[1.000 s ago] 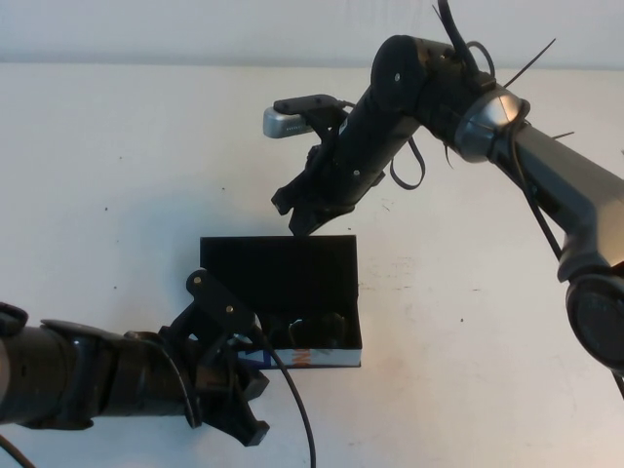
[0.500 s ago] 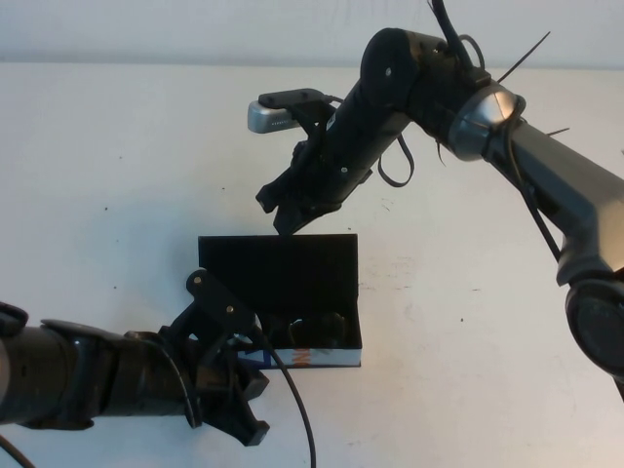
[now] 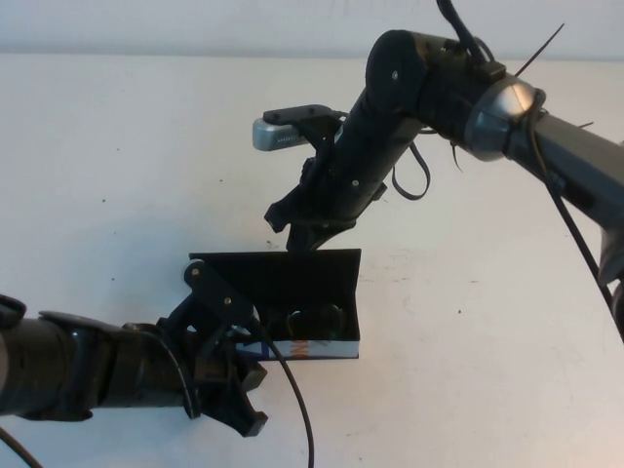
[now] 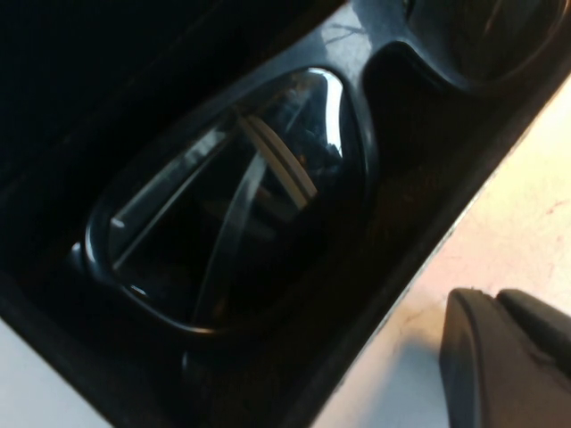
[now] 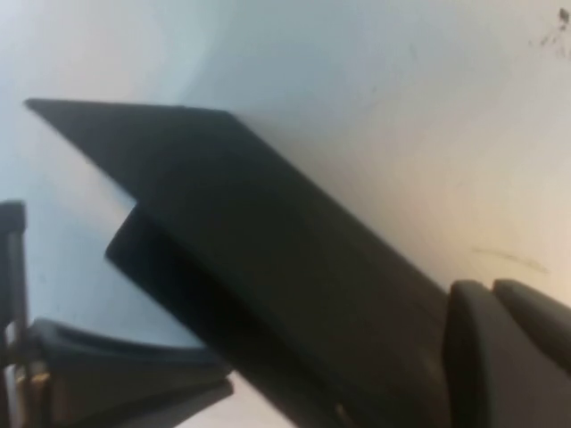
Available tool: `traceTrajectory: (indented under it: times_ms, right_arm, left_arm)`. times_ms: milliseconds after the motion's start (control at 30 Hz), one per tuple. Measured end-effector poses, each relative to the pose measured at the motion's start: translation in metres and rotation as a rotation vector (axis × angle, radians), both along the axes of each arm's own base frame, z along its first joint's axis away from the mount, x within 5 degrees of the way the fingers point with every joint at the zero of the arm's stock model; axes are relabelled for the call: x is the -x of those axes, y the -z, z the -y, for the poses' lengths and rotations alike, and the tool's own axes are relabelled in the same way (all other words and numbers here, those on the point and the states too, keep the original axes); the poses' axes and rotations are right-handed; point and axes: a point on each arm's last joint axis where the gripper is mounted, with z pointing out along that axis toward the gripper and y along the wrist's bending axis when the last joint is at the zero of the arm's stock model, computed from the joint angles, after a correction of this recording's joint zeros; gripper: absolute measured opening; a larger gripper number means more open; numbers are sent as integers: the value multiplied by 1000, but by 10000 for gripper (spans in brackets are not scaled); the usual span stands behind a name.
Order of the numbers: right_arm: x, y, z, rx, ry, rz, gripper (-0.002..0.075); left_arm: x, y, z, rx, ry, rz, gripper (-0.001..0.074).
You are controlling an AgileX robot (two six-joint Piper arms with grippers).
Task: Return glasses to glasses case
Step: Close the glasses case
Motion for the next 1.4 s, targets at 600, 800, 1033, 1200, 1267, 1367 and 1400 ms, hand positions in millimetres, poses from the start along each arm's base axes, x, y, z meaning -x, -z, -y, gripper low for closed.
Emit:
traceTrajectory:
  times_ms: [600, 800, 1033, 1200, 1267, 1367, 1400]
  right_arm:
    - [43, 26, -18, 77, -71, -111, -11]
    - [45, 31, -17, 81, -67, -128, -11]
    - [45, 32, -17, 81, -67, -131, -11]
    - [45, 31, -17, 81, -67, -131, -11]
    - [45, 31, -17, 79, -66, -132, -11]
    - [45, 31, -17, 79, -66, -132, -11]
    - [45, 31, -17, 79, -66, -132, -11]
  left_arm:
    - [0, 0, 0, -3, -2, 1, -1]
    - [0, 0, 0, -3, -2, 1, -1]
    - [-1, -3, -2, -9, -33, 11, -1]
    - [-1, -16, -4, 18, -74, 36, -1]
    - [-1, -21, -4, 38, -89, 39, -1]
    - [1, -26, -5, 53, -94, 37, -1]
    - [1, -27, -5, 54, -95, 36, -1]
